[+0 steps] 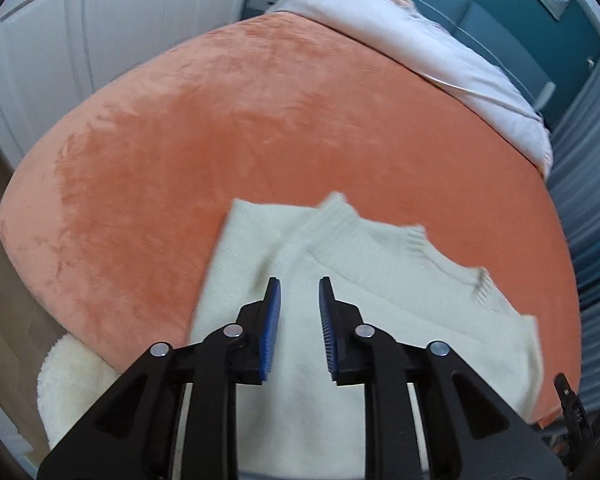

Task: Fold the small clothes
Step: 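Release the folded cardigan and open both grippers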

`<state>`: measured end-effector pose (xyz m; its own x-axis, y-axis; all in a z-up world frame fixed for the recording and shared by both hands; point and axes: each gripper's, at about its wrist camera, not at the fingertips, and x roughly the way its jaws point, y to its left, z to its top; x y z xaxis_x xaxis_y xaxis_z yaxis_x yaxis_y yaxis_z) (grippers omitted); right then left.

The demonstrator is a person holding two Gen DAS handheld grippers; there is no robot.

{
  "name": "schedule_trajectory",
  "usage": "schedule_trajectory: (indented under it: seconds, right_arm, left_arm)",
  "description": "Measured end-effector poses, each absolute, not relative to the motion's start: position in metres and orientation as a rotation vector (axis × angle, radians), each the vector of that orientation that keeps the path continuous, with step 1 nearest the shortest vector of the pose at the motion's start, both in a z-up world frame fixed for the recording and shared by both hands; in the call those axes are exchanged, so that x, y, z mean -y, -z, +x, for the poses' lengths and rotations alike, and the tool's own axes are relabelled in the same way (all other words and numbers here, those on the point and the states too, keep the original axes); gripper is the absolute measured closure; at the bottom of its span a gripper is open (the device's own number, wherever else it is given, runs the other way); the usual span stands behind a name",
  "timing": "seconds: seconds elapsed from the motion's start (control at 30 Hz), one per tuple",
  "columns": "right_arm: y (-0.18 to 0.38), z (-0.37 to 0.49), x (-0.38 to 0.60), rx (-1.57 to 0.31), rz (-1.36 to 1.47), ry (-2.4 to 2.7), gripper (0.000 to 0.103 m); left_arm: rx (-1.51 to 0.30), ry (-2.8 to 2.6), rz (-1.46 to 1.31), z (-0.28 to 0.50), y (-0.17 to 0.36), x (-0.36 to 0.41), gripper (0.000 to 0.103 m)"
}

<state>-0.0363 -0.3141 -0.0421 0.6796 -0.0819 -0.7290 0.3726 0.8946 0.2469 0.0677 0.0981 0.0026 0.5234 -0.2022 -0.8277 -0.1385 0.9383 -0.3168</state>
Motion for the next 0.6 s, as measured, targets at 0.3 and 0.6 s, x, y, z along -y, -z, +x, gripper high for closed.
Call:
schedule_trajectory:
  seconds: [0.3, 0.6]
  right_arm:
    - [0.085, -0.003, 0.168, -0.993, 0.269, -0.200, 0.094]
    - [0.115, -0.061, 0.348, -1.010, 0.599, 0.266, 0.103]
  left_arm:
    - [-1.140, 0.156, -0.215, 0.054, 0.047, -0.024, 0.077]
    - [-1.137, 0.052, -0.303, 0.035, 0.065, -0.089, 0.078]
